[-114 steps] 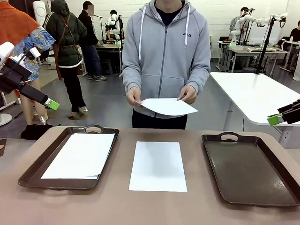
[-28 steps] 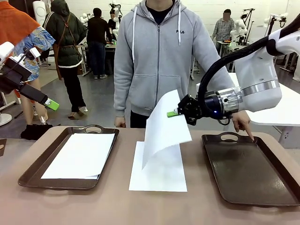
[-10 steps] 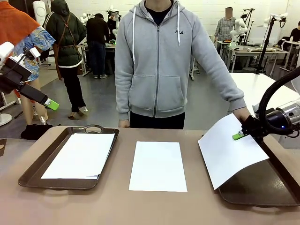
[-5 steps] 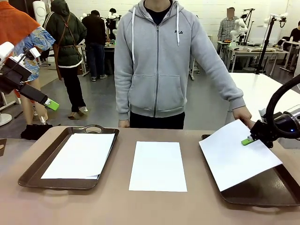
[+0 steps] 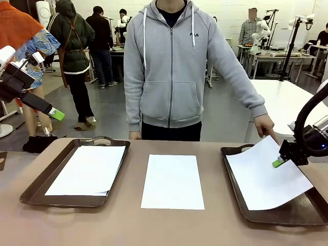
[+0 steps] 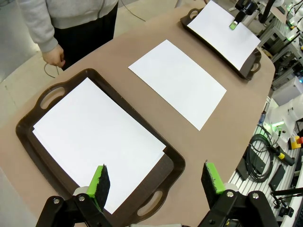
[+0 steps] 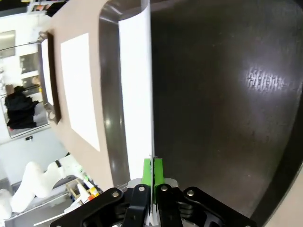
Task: Sort the A4 documents.
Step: Place the A4 Paper in the designated Handle tray.
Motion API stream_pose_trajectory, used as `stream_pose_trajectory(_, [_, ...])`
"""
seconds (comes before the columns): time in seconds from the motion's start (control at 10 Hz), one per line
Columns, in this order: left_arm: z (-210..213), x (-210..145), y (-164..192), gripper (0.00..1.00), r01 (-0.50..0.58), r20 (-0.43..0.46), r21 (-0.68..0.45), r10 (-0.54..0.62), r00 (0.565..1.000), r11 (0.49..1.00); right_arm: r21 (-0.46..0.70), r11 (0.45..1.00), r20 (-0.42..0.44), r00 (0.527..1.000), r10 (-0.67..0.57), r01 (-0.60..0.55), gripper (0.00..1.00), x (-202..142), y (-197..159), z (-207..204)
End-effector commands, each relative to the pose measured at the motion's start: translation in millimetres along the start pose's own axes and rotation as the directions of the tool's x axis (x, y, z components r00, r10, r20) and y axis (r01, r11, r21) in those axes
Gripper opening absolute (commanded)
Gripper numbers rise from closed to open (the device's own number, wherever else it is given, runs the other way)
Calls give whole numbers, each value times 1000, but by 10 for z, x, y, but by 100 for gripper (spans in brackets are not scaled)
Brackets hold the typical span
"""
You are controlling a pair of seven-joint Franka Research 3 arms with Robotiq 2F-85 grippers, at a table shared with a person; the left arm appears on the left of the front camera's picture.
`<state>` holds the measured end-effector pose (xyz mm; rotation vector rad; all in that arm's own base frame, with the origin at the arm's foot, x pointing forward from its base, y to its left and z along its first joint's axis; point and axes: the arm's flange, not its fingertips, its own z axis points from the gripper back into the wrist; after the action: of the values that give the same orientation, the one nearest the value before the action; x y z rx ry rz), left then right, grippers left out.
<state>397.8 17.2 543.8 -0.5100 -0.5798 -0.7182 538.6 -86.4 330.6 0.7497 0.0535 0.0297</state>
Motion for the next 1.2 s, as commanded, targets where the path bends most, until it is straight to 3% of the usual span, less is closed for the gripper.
stream_pose_trajectory(0.0, [8,-8,6,100,8,14,-14,-8,1000,1000,-62,997,23,999,-45,46,1,-89,72,-83])
stream_pose_trajectory(0.2, [8,-8,6,100,8,14,-14,-8,1000,1000,-65,996,60,996,-61,65,1,-83,56,-100])
stream_pose_trajectory(0.6, [8,-8,6,100,8,14,-14,-8,1000,1000,-167,982,51,996,-76,84,1,-84,28,-62])
stream_pose_trajectory(1.1, [8,-8,6,100,8,14,-14,-8,1000,1000,-216,975,-25,998,-53,46,1,-19,86,-125])
